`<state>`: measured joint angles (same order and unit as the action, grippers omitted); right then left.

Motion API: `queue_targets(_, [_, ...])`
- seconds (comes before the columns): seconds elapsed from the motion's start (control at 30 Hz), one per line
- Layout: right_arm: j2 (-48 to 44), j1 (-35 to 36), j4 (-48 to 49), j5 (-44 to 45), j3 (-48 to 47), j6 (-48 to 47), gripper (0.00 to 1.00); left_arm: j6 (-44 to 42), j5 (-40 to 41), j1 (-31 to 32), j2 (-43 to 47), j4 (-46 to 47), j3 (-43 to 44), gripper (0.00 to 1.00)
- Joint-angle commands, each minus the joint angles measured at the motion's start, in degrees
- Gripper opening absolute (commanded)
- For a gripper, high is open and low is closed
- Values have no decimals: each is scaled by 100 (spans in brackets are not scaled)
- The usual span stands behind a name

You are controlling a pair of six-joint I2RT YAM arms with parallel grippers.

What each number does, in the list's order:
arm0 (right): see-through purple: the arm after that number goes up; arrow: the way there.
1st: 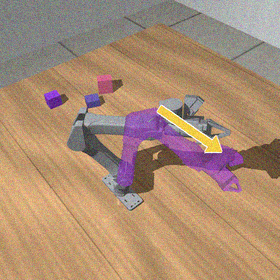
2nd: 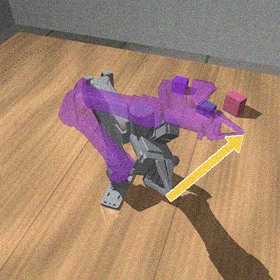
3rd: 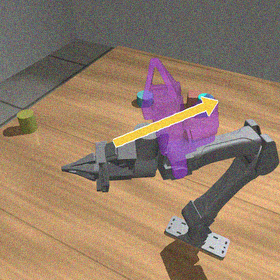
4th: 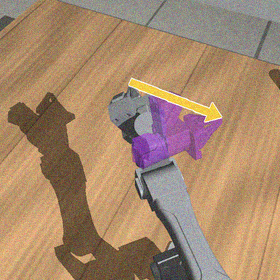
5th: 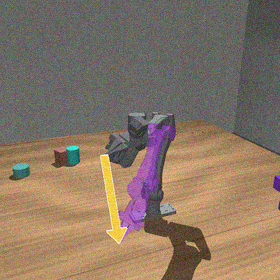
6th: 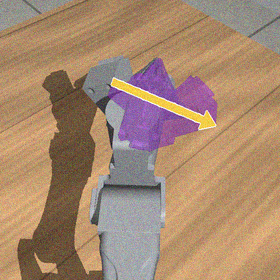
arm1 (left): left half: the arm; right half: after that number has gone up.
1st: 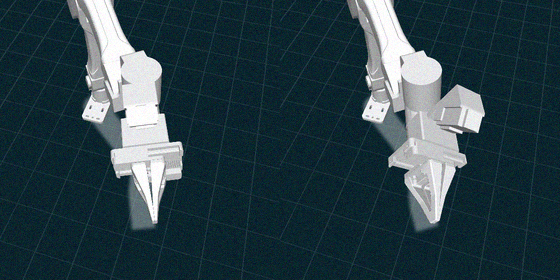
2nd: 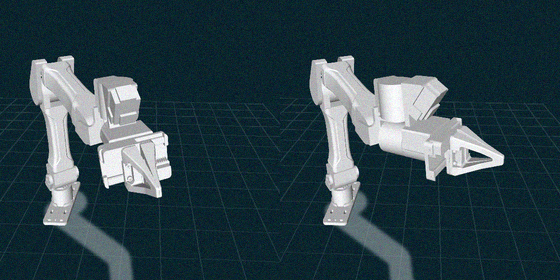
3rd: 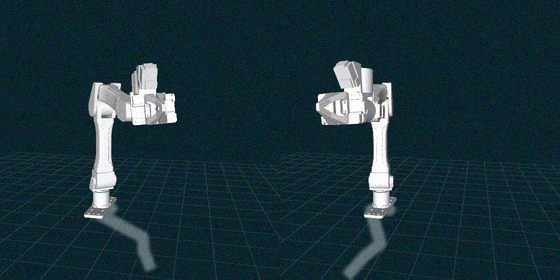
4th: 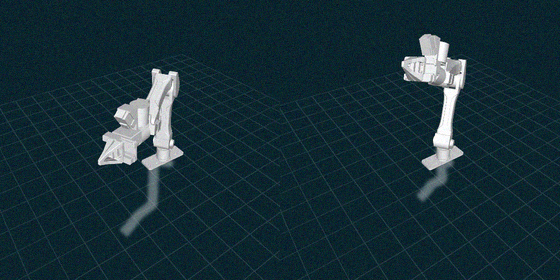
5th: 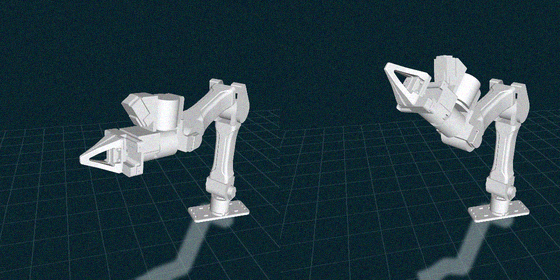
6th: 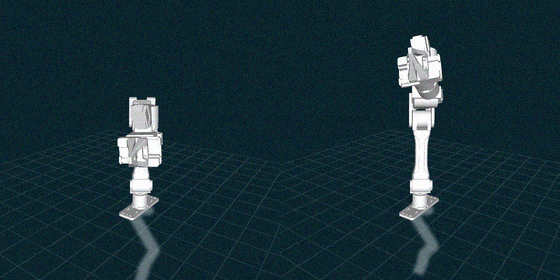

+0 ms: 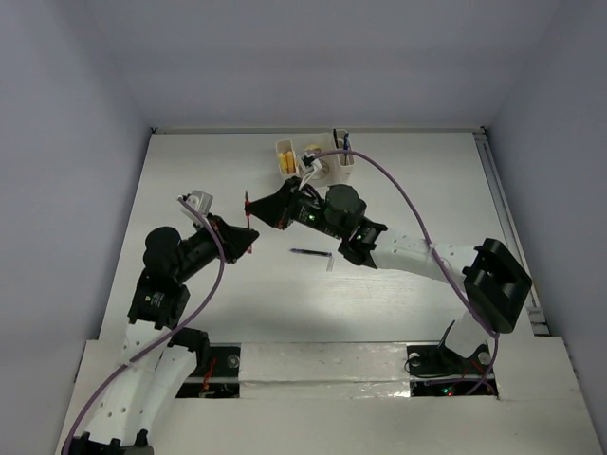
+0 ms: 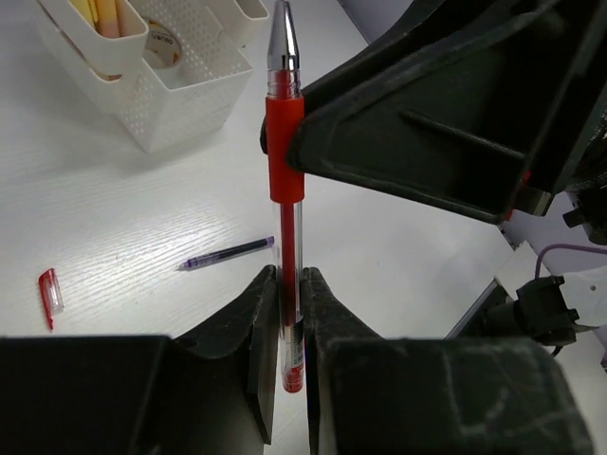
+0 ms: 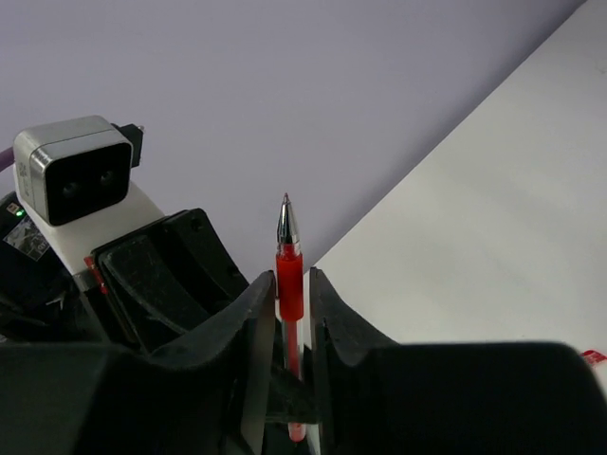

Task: Sort the stationery into containers
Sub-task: Pick up the pen from the center of the board, then pick up the pen cap from the center of the board.

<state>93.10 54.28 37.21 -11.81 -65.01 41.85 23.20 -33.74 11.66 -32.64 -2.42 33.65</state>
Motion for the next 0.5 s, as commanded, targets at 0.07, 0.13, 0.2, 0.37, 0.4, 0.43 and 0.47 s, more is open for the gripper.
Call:
queue_targets(0.07, [-178,21,-740,117,-415,-466,49,-140,472,-41,179,-13,63,0])
queue_targets(0.13, [-257,-31,-1049,267,-329,-607,67,-184,561,-41,267,-92,107,0])
queue_targets(0.2, [-432,-119,-1163,294,-197,-642,71,-272,701,-41,346,-153,186,0])
queue_targets(0.37, [-547,-331,-2085,732,-143,-941,71,-614,1105,-41,382,-452,475,0])
queue_targets(0.4, [-434,-331,-2443,1038,-239,-1002,71,-624,1176,-41,382,-462,467,0])
queue_targets(0.43, [-337,-331,-2673,1136,-336,-1125,71,-633,1176,-41,390,-427,450,0])
queue_targets(0.47, [-180,-331,-2919,1207,-476,-1196,71,-624,1168,-41,390,-426,450,0])
